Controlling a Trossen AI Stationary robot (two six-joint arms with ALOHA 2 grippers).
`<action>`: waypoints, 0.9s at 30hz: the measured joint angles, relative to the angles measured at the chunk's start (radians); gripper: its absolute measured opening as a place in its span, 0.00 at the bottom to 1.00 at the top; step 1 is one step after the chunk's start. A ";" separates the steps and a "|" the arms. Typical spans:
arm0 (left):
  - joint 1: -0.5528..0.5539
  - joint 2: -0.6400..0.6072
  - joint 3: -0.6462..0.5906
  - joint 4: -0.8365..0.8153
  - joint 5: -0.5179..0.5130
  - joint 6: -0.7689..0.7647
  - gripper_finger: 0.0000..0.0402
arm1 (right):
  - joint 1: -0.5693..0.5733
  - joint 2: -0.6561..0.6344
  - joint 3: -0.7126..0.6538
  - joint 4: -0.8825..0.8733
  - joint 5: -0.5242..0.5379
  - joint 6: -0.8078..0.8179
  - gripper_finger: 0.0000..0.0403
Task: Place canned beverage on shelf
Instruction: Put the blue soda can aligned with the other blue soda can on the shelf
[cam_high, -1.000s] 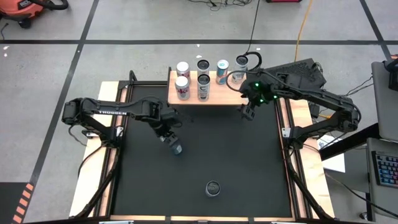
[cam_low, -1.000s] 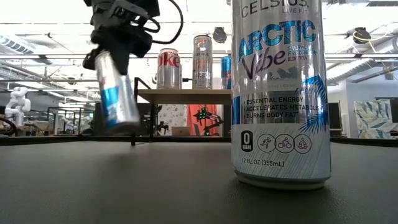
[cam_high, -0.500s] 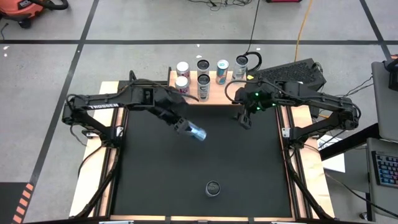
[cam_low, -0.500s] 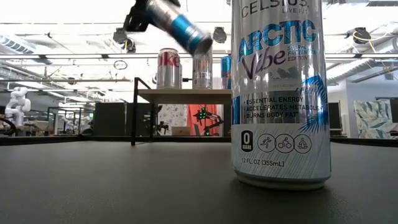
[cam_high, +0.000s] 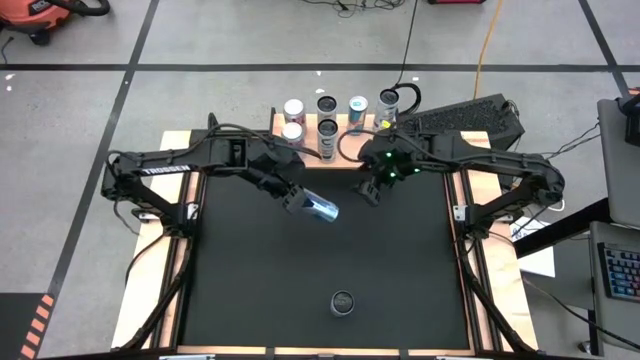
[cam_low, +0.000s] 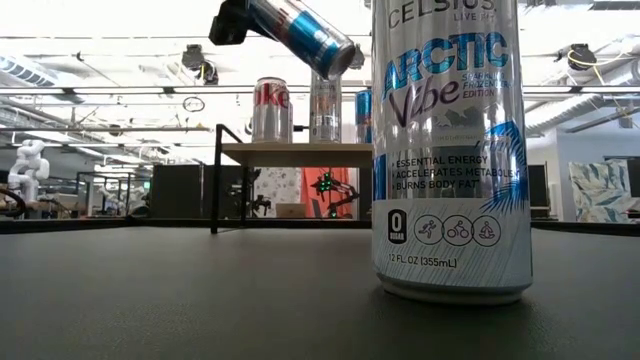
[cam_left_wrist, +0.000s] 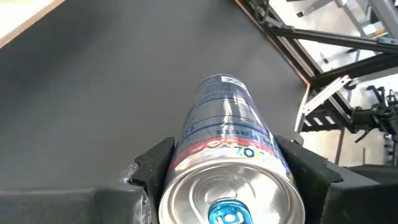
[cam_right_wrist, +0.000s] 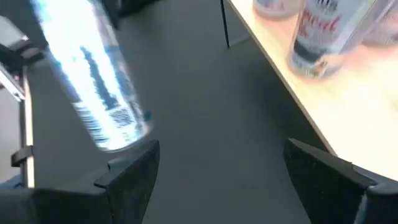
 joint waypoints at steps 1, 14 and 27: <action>0.000 0.004 0.000 0.006 0.000 0.001 0.55 | 0.000 0.008 0.000 -0.008 0.000 0.008 0.81; 0.005 0.048 -0.001 -0.025 0.010 0.052 0.55 | 0.017 0.082 0.000 0.057 -0.312 0.006 0.81; 0.005 0.057 -0.001 0.037 0.035 0.044 0.55 | 0.144 0.081 0.000 0.186 -0.026 -0.151 0.81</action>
